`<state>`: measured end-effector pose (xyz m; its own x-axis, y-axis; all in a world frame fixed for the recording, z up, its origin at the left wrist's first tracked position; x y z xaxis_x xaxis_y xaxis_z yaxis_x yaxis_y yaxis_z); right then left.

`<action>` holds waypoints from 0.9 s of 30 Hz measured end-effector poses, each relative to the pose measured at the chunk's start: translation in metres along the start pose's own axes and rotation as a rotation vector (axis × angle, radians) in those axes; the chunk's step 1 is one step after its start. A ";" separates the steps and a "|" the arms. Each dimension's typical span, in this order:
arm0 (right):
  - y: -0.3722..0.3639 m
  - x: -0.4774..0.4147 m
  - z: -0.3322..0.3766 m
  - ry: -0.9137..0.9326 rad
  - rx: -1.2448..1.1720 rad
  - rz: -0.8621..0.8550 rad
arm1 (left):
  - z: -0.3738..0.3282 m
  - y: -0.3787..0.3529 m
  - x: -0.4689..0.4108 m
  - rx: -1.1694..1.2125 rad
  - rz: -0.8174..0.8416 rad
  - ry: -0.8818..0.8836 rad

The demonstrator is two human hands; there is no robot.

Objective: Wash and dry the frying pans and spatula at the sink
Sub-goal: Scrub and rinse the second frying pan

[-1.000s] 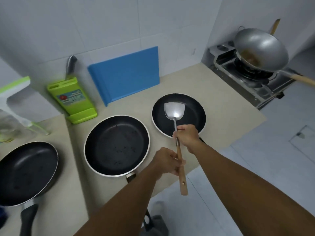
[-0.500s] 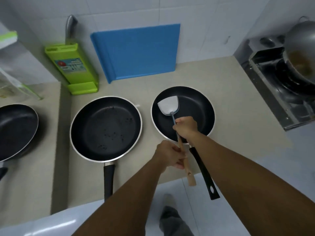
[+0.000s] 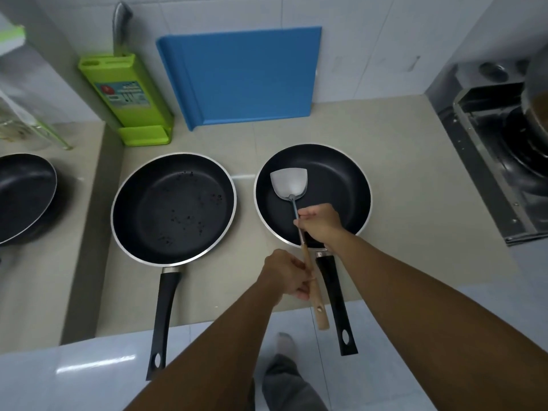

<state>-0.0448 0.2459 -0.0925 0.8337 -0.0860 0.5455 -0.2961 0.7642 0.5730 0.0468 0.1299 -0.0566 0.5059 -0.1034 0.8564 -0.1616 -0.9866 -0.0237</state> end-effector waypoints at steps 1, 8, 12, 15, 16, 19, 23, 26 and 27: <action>0.000 0.000 -0.001 0.027 0.012 -0.005 | 0.000 0.000 0.000 -0.007 -0.003 0.001; -0.006 0.020 -0.005 0.243 0.336 -0.037 | 0.007 0.006 0.009 -0.115 -0.024 -0.015; -0.007 0.040 0.004 0.341 0.507 -0.036 | 0.016 0.032 0.019 -0.364 -0.152 -0.172; -0.011 0.065 0.029 0.457 0.596 -0.010 | 0.011 0.066 0.048 -0.487 -0.300 -0.282; -0.014 0.074 0.040 0.488 0.628 0.005 | 0.008 0.079 0.058 -0.523 -0.340 -0.308; -0.030 0.100 0.072 0.553 0.693 0.062 | 0.004 0.126 0.093 -0.648 -0.465 -0.345; -0.069 0.128 0.120 0.620 0.717 0.065 | 0.014 0.200 0.137 -0.715 -0.585 -0.357; -0.112 0.151 0.159 0.652 0.734 0.097 | 0.033 0.259 0.165 -0.676 -0.646 -0.370; -0.126 0.157 0.170 0.643 0.723 0.098 | 0.040 0.277 0.170 -0.666 -0.656 -0.376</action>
<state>0.0444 0.0277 0.0254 0.8221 0.4869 0.2952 -0.4136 0.1543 0.8973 0.1223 -0.1656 0.0620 0.8806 0.2885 0.3759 -0.1375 -0.6035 0.7854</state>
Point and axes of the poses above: each hand's wrist, its own x-axis away from the middle knuckle, its own y-axis out of the back of the hand, z = x × y, the point moved 1 cm from there along -x, towards the middle knuckle, and after that the axes turned 9 degrees about x, right-handed, at the moved point
